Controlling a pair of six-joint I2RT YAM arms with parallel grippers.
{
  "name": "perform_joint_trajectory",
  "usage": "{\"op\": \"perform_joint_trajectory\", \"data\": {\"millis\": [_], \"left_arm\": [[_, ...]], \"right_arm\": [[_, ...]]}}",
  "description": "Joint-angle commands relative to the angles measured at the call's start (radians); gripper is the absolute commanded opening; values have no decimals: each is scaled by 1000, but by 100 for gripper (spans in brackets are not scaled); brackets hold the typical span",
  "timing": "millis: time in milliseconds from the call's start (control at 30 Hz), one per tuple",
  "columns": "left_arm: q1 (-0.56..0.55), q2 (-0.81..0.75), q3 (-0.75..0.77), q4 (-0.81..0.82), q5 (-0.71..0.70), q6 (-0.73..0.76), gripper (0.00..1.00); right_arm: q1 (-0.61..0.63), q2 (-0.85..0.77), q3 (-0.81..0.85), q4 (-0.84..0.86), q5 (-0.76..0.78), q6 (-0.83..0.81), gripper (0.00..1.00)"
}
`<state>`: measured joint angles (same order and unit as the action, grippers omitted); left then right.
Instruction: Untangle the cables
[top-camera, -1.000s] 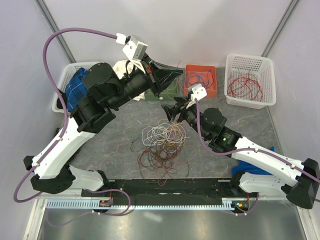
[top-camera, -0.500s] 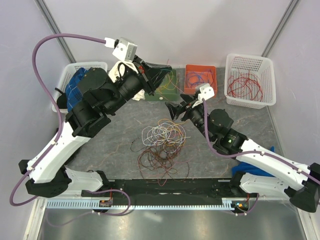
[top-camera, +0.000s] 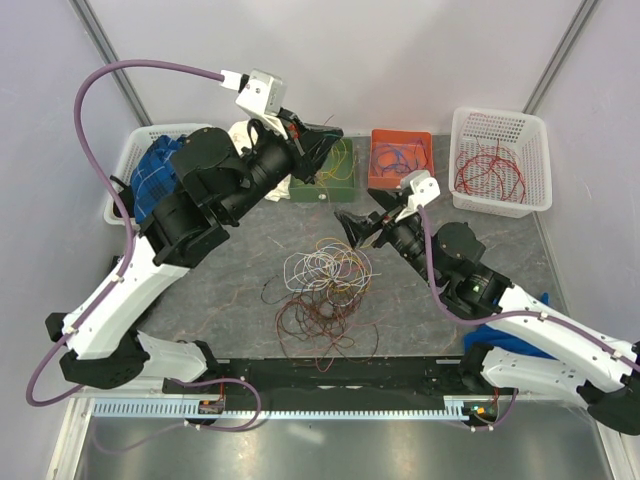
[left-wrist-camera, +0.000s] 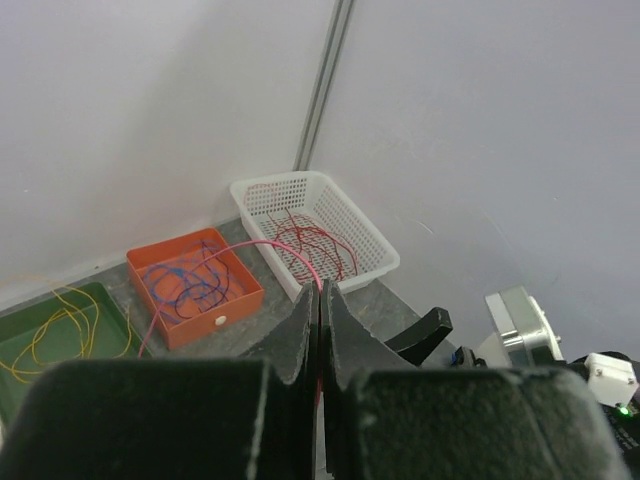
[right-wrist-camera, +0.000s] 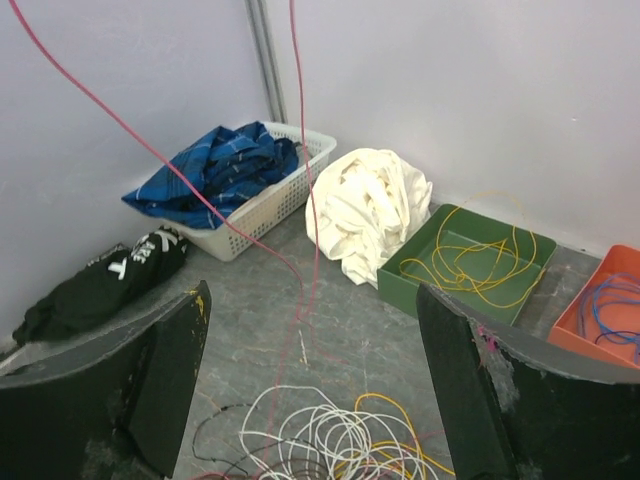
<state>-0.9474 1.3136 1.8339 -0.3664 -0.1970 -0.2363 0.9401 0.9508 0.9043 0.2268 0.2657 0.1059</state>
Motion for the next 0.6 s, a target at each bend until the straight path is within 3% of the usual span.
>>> {"op": "perform_joint_trajectory", "data": {"millis": [0, 567], "left_arm": [[2, -39, 41, 1, 80, 51, 2], [2, -79, 33, -17, 194, -32, 2]], "right_arm": [[-3, 11, 36, -26, -110, -70, 94], [-3, 100, 57, 34, -108, -40, 98]]}}
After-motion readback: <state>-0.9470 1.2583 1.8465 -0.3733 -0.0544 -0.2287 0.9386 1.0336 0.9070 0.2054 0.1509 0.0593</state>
